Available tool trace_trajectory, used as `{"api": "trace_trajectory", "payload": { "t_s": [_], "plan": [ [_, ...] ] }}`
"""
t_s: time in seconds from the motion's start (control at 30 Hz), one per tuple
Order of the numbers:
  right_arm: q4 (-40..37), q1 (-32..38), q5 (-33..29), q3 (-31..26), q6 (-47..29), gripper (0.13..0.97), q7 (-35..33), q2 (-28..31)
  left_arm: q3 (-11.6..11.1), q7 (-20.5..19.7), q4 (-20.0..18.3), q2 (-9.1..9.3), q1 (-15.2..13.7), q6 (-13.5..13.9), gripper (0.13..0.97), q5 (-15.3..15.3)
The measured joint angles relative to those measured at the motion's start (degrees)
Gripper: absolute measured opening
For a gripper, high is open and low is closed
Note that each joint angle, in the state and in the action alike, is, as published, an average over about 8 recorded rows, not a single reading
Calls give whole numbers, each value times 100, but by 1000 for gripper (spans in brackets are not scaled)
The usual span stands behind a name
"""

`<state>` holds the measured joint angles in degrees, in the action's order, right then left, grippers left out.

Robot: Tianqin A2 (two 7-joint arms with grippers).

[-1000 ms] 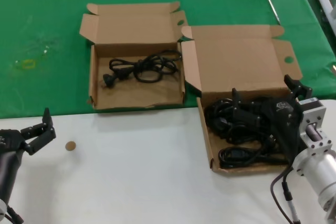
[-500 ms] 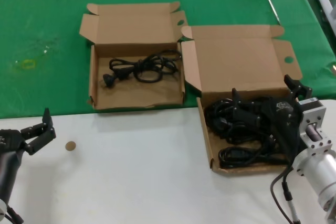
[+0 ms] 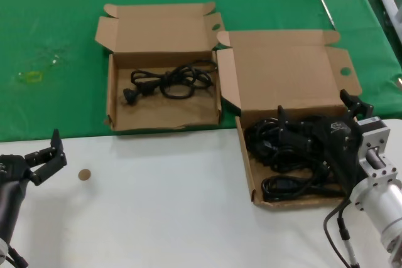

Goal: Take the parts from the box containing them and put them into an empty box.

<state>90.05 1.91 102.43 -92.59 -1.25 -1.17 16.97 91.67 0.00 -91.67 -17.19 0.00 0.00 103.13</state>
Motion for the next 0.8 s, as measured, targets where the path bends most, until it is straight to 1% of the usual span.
{"api": "trace_trajectory", "payload": {
  "t_s": [0.8],
  "plan": [
    [0, 0, 0, 0, 0, 966, 0, 0, 0, 0, 0, 0, 0, 0, 966, 0]
  ]
}}
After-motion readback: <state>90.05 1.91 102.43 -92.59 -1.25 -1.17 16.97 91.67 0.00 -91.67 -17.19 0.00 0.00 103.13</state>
